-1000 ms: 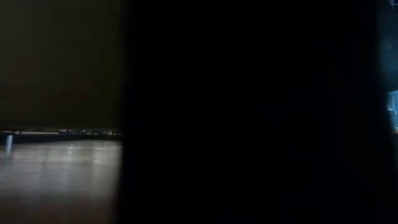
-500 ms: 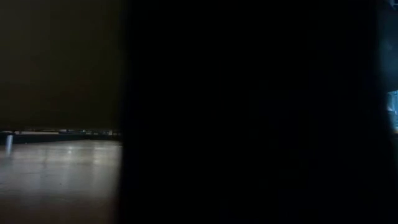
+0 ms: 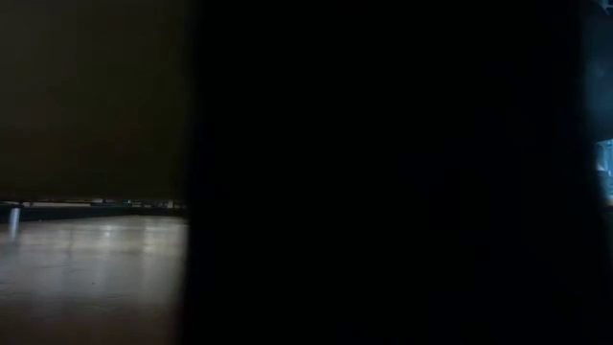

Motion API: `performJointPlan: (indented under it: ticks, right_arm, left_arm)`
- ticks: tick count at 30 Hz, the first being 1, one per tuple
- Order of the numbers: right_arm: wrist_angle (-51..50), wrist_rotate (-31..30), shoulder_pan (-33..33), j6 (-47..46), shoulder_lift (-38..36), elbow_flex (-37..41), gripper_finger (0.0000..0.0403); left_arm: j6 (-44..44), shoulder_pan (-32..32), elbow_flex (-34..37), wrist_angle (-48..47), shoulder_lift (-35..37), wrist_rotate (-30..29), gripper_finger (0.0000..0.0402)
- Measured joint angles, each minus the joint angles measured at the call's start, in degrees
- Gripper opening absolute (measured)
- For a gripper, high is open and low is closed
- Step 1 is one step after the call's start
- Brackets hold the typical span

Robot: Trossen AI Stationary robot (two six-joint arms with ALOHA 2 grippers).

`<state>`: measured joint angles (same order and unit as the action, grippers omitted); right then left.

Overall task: Pick and place cans onto a shelf
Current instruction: Put the canned pineapple on the shelf

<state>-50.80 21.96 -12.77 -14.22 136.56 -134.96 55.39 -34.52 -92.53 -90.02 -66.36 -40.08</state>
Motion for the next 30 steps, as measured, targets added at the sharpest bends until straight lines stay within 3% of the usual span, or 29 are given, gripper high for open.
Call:
performJointPlan:
  ticks: [6, 11, 15, 23, 26, 30]
  right_arm:
    - [-0.77, 0.63, 1.08, 7.25, -4.47, -0.01, 0.0029]
    - [-1.41, -3.1, 1.7, 11.3, -9.59, -0.11, 0.0029]
    - [-1.41, -4.84, 1.79, 14.48, -14.53, -0.11, 0.0029]
    - [-1.78, -5.62, 1.77, 16.46, -26.21, -0.09, 0.0029]
    - [-2.25, -9.81, 1.75, 17.28, -29.66, -0.11, 0.0029]
    - [-5.38, -20.32, 1.8, 17.89, -32.64, -0.09, 0.0029]
  left_arm:
    - [-4.94, -0.05, 0.02, 0.0, -0.01, 6.0, 0.002]
    - [-5.81, -0.35, 0.16, 0.94, -0.01, 6.6, 0.0017]
    - [-12.46, -0.84, 2.5, 10.16, -0.14, 7.14, 0.0016]
    - [-26.22, 1.03, 6.16, 28.79, -6.05, 14.49, 0.0016]
    - [-27.98, 2.47, 6.16, 30.21, -9.87, 17.84, 0.0016]
    - [-29.24, 5.14, 6.24, 31.65, -14.91, 21.49, 0.0016]
